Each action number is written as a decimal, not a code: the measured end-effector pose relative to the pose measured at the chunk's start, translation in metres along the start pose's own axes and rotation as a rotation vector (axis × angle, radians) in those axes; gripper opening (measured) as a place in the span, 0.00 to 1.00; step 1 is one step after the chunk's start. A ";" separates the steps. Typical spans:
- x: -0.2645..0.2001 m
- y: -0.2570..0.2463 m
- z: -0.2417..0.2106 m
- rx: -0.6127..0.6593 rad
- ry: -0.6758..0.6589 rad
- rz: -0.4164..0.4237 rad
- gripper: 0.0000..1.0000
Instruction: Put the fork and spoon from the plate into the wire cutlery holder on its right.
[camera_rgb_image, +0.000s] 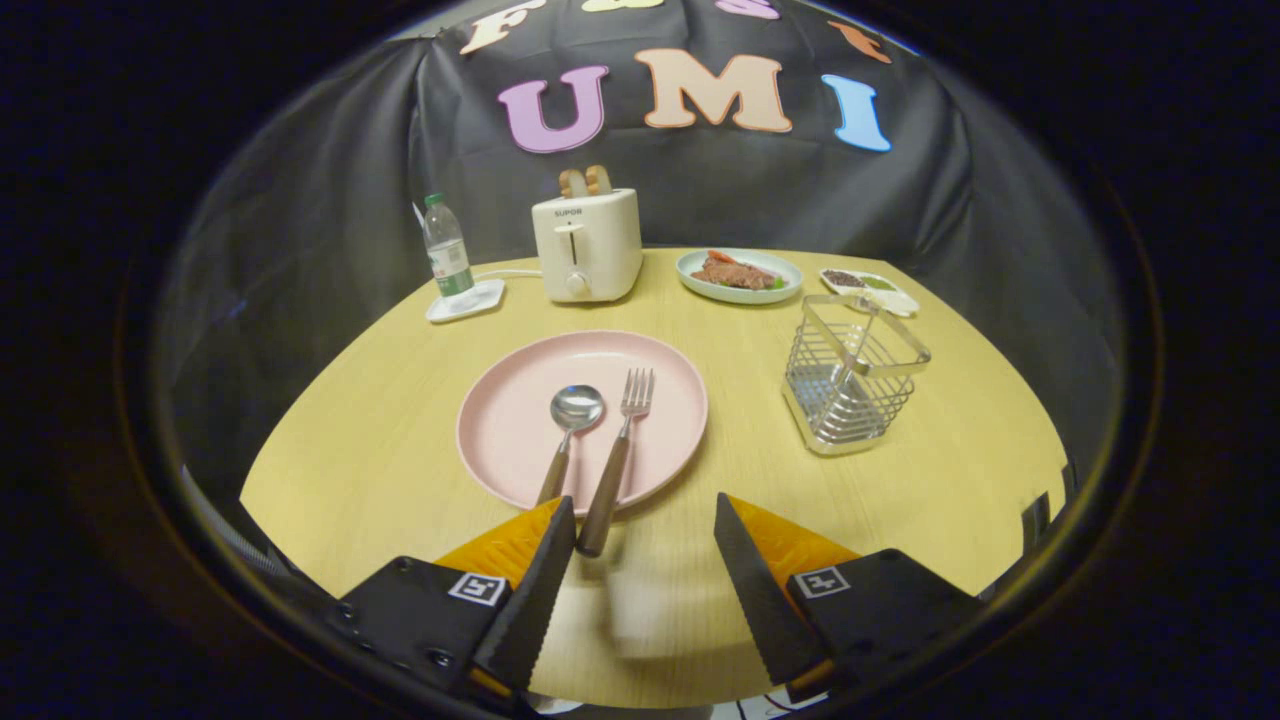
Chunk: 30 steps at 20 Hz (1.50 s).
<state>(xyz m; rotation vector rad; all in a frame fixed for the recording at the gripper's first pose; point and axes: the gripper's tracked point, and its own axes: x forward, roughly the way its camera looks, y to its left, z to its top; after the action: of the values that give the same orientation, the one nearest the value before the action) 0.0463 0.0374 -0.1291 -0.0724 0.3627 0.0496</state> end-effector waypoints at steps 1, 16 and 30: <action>0.001 0.002 -0.001 0.000 0.007 0.003 0.82; 0.014 0.016 -0.010 0.002 0.078 0.048 0.21; 0.005 0.013 -0.003 0.029 0.089 0.043 0.04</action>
<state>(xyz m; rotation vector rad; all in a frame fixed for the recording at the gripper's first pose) 0.0493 0.0500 -0.1347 -0.0377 0.4543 0.0842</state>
